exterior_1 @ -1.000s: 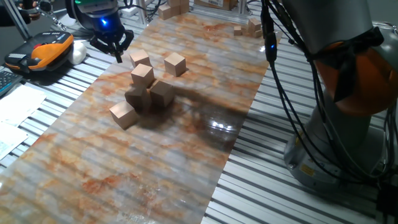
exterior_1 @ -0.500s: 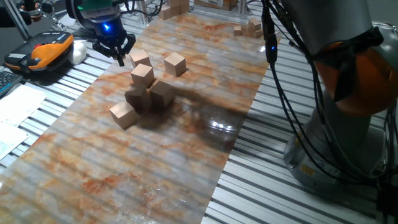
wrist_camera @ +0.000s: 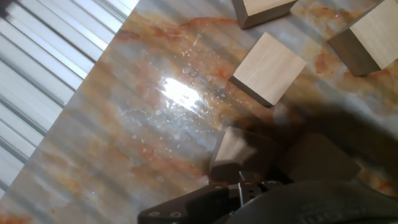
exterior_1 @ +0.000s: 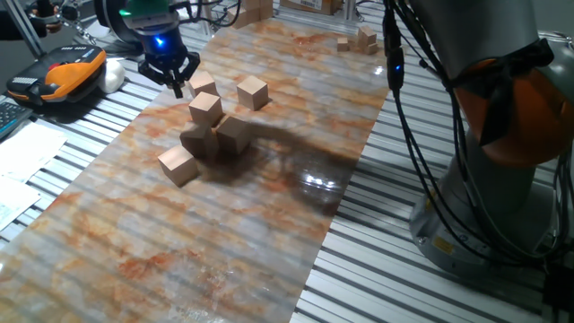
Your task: Stack the blocks into a pyramid shape
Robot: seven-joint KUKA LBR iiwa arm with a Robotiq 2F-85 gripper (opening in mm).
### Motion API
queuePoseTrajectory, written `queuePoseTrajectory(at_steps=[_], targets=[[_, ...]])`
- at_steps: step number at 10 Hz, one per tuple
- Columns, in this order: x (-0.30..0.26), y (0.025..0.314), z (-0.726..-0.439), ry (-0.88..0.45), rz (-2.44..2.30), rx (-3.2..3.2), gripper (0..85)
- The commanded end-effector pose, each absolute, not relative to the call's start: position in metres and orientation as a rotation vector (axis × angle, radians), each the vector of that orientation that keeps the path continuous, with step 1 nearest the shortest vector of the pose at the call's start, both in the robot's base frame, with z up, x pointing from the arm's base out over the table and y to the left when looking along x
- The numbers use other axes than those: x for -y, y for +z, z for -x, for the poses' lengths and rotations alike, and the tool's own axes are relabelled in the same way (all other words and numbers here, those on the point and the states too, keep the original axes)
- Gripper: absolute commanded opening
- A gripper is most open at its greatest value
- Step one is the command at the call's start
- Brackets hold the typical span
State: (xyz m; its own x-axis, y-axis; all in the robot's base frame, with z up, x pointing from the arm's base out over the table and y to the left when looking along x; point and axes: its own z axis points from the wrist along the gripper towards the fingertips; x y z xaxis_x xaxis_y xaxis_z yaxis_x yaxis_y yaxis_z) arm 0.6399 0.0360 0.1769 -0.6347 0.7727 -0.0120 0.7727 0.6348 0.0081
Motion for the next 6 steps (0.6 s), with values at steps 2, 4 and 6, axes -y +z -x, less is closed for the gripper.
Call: queuePoseTrajectory(at_steps=[2, 4, 6], targets=[[-0.035, 0.1732, -0.6369, 0.004, -1.338, -2.825, 0.0], [-0.0315, 0.1723, -0.6369, 0.002, -1.322, -2.837, 0.0], [-0.0306, 0.1723, -0.6371, -0.051, -1.306, -2.84, 0.0]])
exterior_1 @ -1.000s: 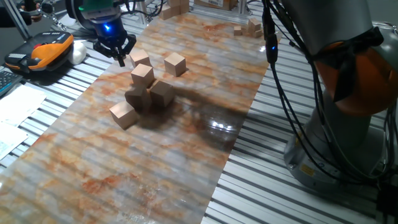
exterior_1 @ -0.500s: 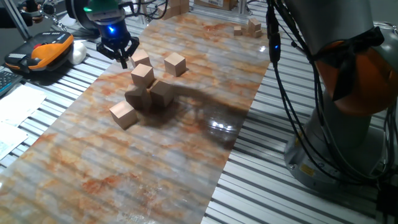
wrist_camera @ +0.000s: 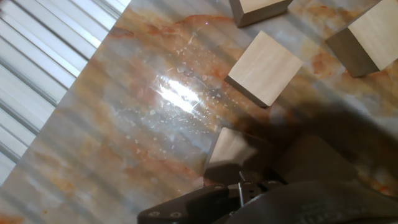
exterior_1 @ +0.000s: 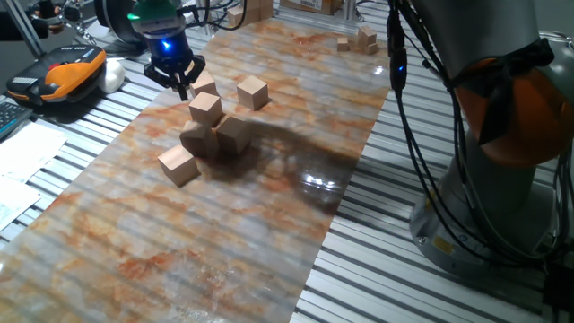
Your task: Stack the blocks into a pyramid shape
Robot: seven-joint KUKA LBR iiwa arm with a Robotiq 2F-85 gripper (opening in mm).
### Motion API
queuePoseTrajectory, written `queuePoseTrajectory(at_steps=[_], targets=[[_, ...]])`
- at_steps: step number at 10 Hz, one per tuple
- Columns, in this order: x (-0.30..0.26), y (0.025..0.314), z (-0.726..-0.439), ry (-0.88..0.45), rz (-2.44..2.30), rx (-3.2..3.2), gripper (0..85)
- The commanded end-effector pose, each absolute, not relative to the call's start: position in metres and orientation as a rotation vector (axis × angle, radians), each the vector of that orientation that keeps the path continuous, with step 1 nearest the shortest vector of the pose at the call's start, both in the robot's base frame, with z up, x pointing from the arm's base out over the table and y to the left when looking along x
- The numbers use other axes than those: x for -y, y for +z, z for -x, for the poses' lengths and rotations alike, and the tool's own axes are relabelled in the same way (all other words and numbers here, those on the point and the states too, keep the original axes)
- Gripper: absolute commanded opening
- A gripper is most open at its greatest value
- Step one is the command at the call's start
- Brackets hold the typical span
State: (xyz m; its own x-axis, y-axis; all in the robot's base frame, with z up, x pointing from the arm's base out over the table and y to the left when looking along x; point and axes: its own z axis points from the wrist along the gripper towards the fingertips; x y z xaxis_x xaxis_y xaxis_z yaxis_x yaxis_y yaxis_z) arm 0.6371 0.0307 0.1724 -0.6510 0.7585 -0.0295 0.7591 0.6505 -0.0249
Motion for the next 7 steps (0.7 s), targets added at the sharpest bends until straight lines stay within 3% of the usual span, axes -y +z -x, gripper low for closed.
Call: queuePoseTrajectory(at_steps=[1, 7], targets=[[-0.0308, 0.1727, -0.6373, -0.083, -1.3, -2.837, 0.0], [-0.0305, 0.1746, -0.6393, -0.096, -1.277, -2.854, 0.0]])
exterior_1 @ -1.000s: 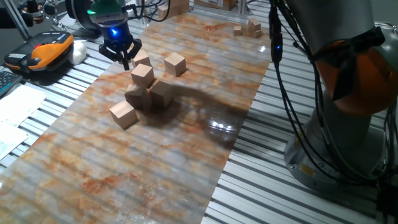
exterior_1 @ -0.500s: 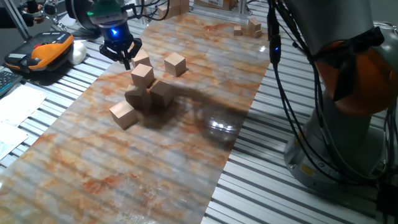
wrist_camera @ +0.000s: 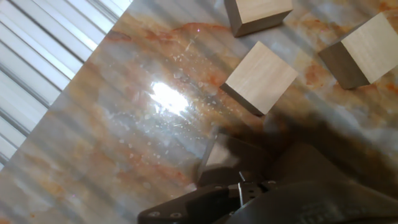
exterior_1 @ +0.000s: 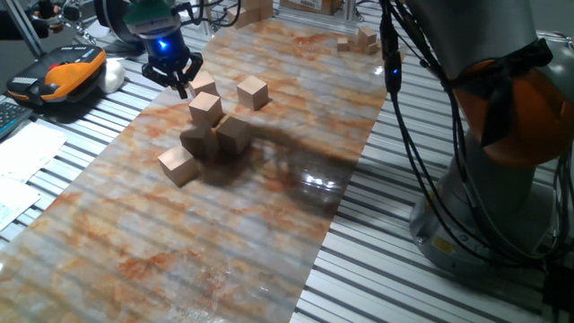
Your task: Stack the blocks into a pyramid shape
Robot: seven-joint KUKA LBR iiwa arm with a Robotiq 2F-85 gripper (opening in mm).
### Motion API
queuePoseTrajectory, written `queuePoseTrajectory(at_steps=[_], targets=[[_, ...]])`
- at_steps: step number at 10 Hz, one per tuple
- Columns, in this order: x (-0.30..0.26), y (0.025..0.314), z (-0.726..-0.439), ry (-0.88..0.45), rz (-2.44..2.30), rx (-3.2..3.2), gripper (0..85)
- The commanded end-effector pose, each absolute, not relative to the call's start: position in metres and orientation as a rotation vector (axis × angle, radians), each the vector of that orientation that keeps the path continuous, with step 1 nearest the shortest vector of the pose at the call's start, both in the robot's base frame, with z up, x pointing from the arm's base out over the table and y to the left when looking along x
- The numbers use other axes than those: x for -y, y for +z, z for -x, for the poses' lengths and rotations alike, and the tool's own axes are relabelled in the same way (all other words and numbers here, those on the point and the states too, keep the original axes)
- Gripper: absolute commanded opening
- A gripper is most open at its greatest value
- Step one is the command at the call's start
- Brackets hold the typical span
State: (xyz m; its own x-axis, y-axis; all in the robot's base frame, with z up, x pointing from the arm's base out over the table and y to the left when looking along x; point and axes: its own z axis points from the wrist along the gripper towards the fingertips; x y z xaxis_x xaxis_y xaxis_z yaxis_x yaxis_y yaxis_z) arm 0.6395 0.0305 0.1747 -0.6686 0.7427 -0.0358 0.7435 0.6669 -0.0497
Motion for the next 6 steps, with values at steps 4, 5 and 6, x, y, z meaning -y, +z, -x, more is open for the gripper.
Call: queuePoseTrajectory(at_steps=[4, 5, 6], targets=[[-0.0301, 0.1749, -0.6396, -0.104, -1.266, -2.859, 0.0], [-0.0301, 0.1749, -0.6396, -0.072, -1.269, -2.863, 0.0], [-0.0301, 0.1749, -0.6396, -0.053, -1.275, -2.866, 0.0]])
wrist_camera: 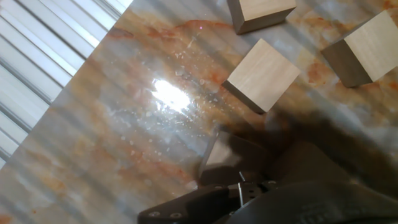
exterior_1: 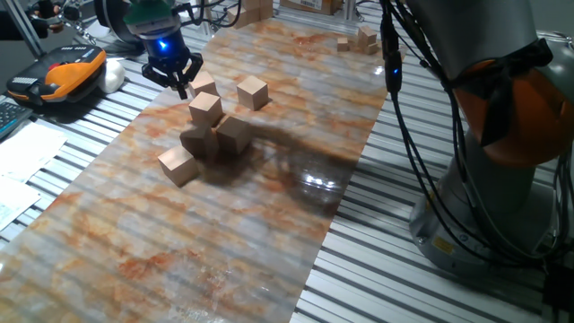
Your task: Stack the blocks into a pyramid shape
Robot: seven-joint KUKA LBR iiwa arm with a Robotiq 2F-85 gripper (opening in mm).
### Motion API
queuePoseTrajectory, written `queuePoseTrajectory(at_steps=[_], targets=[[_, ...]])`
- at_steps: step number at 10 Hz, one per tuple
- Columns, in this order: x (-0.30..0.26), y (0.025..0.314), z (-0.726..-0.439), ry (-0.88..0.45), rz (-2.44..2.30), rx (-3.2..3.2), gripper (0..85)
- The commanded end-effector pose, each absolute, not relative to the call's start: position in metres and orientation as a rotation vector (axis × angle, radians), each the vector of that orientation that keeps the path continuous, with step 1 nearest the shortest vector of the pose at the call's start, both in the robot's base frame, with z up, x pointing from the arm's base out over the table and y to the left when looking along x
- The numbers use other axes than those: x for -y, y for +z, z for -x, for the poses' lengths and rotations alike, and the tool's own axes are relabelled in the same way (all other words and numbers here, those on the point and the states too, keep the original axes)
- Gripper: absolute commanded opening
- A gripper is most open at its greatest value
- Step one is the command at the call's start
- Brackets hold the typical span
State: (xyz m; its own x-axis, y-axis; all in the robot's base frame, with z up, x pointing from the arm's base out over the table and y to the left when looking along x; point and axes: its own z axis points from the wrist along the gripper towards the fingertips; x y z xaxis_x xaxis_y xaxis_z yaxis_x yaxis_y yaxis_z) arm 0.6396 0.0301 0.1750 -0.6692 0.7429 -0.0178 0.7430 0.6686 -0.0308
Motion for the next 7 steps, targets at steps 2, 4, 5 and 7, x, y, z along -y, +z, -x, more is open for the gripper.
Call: queuePoseTrajectory(at_steps=[2, 4, 5, 7], targets=[[-0.0301, 0.1749, -0.6396, -0.061, -1.26, -2.88, 0.0], [-0.0301, 0.1749, -0.6396, -0.065, -1.235, -2.894, 0.0], [-0.0301, 0.1749, -0.6396, -0.059, -1.215, -2.904, 0.0], [-0.0301, 0.1749, -0.6396, -0.014, -1.157, -2.929, 0.0]])
